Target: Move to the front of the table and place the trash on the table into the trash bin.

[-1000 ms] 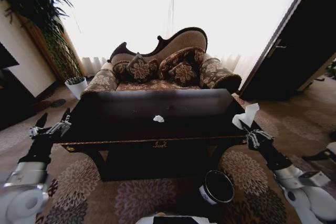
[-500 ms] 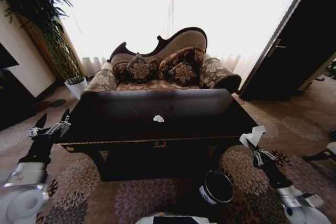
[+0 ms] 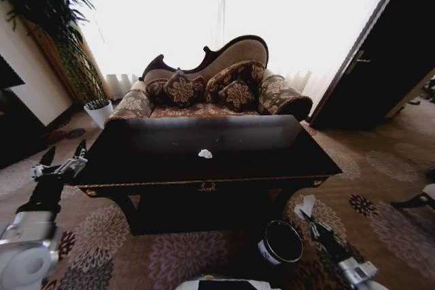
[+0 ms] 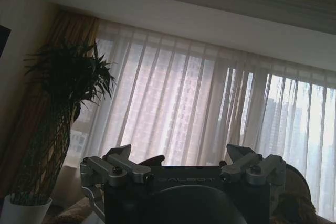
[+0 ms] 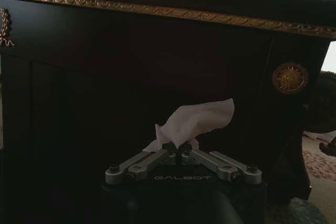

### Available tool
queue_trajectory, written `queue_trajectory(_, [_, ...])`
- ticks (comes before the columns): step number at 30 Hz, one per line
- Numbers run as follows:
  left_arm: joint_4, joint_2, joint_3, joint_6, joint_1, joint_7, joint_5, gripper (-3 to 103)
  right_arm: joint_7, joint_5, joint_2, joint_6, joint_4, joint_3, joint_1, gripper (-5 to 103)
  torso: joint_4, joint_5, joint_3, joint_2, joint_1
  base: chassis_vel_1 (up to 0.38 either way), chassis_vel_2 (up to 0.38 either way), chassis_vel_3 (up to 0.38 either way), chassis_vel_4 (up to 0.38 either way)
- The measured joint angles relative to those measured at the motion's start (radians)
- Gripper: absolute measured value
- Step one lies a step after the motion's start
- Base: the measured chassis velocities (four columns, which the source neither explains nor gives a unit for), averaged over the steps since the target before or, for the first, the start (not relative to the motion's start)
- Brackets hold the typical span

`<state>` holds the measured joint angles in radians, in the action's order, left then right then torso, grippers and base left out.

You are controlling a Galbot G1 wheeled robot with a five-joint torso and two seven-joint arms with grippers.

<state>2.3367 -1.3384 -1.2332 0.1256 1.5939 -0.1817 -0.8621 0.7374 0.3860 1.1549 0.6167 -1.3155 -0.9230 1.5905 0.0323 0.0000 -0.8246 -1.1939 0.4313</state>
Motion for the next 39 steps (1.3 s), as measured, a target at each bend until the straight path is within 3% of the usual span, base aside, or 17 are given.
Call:
queue_trajectory(3, [0.0, -0.002, 0.0, 0.0, 0.002, 0.0, 0.0, 100, -0.056, -0.152, -0.016, 0.001, 0.081, 0.031, -0.029, 0, 0.0, 0.0, 0.0, 0.0, 0.0, 0.0, 0.0, 0.0, 0.0])
queue_trajectory(8, [0.0, -0.003, 0.0, 0.0, 0.005, 0.0, 0.003, 100, -0.103, -0.266, -0.032, -0.001, 0.139, 0.071, -0.059, 0, 0.0001, 0.0, 0.0, 0.0, 0.0, 0.0, 0.0, 0.0, 0.0])
queue_trajectory(12, [-0.001, -0.004, 0.001, 0.0, 0.007, 0.0, 0.008, 100, -0.129, -0.296, -0.036, -0.013, 0.168, 0.099, -0.083, 0, 0.0, 0.0, 0.0, 0.0, 0.0, 0.0, 0.0, 0.0, 0.0])
queue_trajectory(14, [-0.001, -0.008, 0.006, 0.0, 0.012, 0.0, 0.017, 100, -0.181, -0.338, -0.04, -0.034, 0.219, 0.131, -0.116, 0, -0.0001, -0.0001, 0.0, 0.0, 0.0, 0.0, 0.0, 0.0, 0.0])
queue_trajectory(25, [0.006, -0.01, 0.003, 0.001, 0.032, 0.0, 0.033, 100, -0.343, -0.355, -0.064, -0.144, 0.434, 0.287, -0.234, 0, 0.0, 0.0, 0.0, 0.0, 0.0, 0.0, 0.0, 0.0, 0.0])
queue_trajectory(39, [0.014, -0.014, -0.018, 0.0, 0.055, -0.002, 0.037, 100, -0.423, -0.406, -0.042, -0.205, 0.594, 0.369, -0.372, 0, 0.0001, -0.0001, 0.0, 0.0, 0.0, 0.0, 0.0, 0.0, 0.0])
